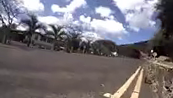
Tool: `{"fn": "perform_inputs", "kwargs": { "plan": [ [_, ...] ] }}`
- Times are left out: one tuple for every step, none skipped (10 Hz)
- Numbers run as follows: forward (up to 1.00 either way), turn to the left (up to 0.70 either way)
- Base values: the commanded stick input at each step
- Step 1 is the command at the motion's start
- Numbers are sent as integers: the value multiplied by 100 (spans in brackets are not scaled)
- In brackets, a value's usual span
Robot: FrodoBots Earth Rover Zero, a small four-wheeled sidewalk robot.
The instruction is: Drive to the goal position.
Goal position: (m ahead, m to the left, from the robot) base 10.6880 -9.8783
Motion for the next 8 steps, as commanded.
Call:
{"fn": "perform_inputs", "kwargs": {
  "plan": [
    [50, -50],
    [50, -43],
    [50, -23],
    [50, 0],
    [50, 0],
    [50, 0],
    [50, 0],
    [50, 0]
  ]
}}
